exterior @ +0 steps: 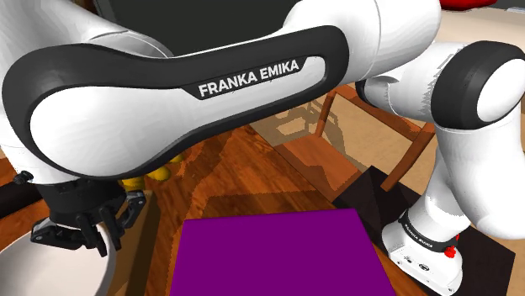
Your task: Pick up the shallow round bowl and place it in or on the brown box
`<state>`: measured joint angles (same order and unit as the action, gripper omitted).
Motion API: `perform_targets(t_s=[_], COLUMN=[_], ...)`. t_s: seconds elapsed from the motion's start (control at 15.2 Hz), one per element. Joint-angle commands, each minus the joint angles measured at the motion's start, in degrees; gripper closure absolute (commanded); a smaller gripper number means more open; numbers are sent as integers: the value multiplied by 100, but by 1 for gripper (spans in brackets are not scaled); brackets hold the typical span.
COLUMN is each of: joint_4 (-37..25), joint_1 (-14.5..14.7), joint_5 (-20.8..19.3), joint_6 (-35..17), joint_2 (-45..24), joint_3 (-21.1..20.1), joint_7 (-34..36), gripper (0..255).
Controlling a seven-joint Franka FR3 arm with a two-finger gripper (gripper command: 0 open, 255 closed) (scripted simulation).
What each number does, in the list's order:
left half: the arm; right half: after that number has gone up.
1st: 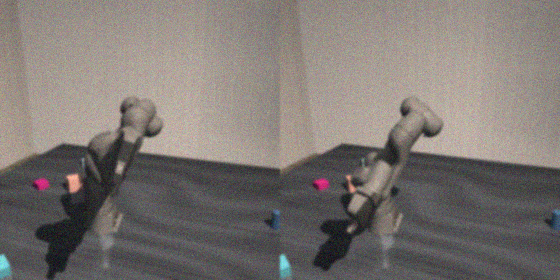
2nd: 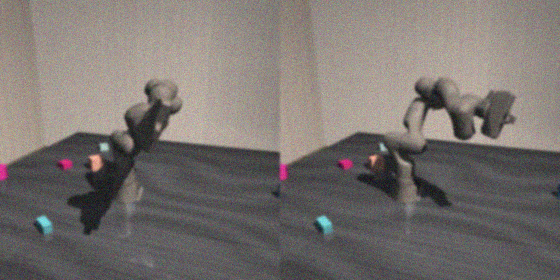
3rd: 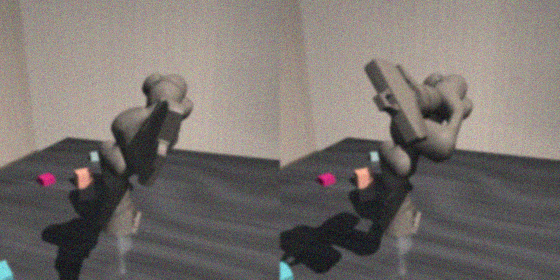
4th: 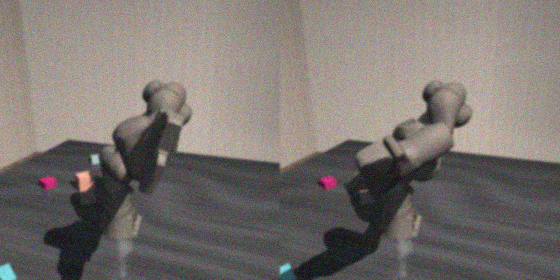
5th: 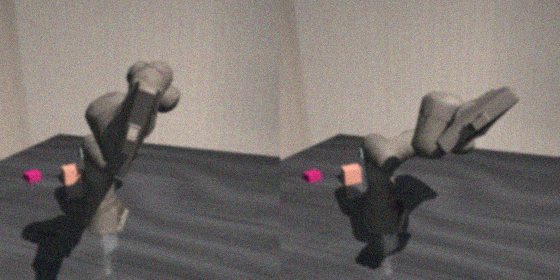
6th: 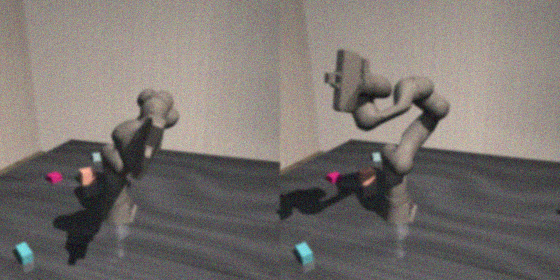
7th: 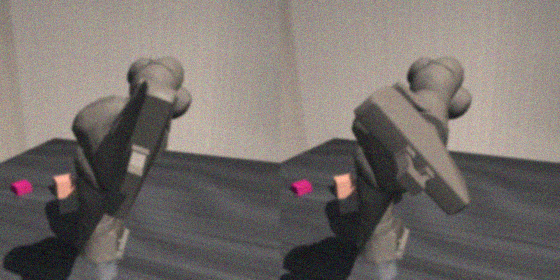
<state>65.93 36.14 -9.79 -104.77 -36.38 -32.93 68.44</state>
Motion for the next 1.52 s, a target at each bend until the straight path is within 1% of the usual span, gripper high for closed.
perform_targets(t_s=[0.0, 0.26, 0.33, 0.66, 0.92, 1.45], joint_4=[20, 20, 18, 20, -727, -727], joint_1=[-4, -4, -3, -4, 72, 73], joint_5=[1, 1, 0, 1, 15, 15], joint_6=[-17, -17, -16, -17, 716, 716], joint_2=[2, 2, 0, 1, 10, 10], joint_3=[0, 0, 0, 0, -8, -8], joint_7=[-2, -2, -1, -2, -45, -45], gripper=[255, 255, 0, 0, 0, 0])
